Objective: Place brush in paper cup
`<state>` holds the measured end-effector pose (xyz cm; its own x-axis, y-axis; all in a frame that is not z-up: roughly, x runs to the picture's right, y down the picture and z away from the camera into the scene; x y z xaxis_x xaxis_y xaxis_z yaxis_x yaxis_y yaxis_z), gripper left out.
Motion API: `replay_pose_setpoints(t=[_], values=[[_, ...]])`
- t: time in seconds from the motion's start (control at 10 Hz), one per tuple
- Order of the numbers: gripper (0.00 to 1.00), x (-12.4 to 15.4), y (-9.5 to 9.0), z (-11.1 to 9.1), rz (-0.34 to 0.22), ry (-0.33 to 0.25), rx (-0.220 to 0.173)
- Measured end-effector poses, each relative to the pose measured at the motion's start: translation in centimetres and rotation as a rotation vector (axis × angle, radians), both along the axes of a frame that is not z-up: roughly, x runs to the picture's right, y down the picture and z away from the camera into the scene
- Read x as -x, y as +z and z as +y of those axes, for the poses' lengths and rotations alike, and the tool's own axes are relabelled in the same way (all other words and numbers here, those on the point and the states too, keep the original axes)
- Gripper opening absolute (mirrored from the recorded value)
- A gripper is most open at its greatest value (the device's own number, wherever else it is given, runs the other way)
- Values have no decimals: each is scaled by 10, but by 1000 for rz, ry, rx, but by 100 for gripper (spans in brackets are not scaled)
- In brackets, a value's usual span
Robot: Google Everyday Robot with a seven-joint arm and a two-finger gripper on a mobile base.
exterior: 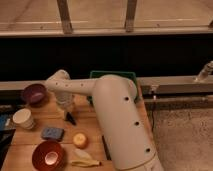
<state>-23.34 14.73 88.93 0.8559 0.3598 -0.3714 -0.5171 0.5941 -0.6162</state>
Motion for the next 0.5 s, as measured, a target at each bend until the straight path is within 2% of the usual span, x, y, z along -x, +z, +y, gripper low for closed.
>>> replay_pose_setpoints(t=[0.1,0.3,0.4,0.5], values=[[26,4,-4,-1,-10,2,-4],[8,8,-7,-3,-21,6,-9],[2,8,-8,-4,-25,7,-9],[0,8,-9,-5,-26,4,-13]])
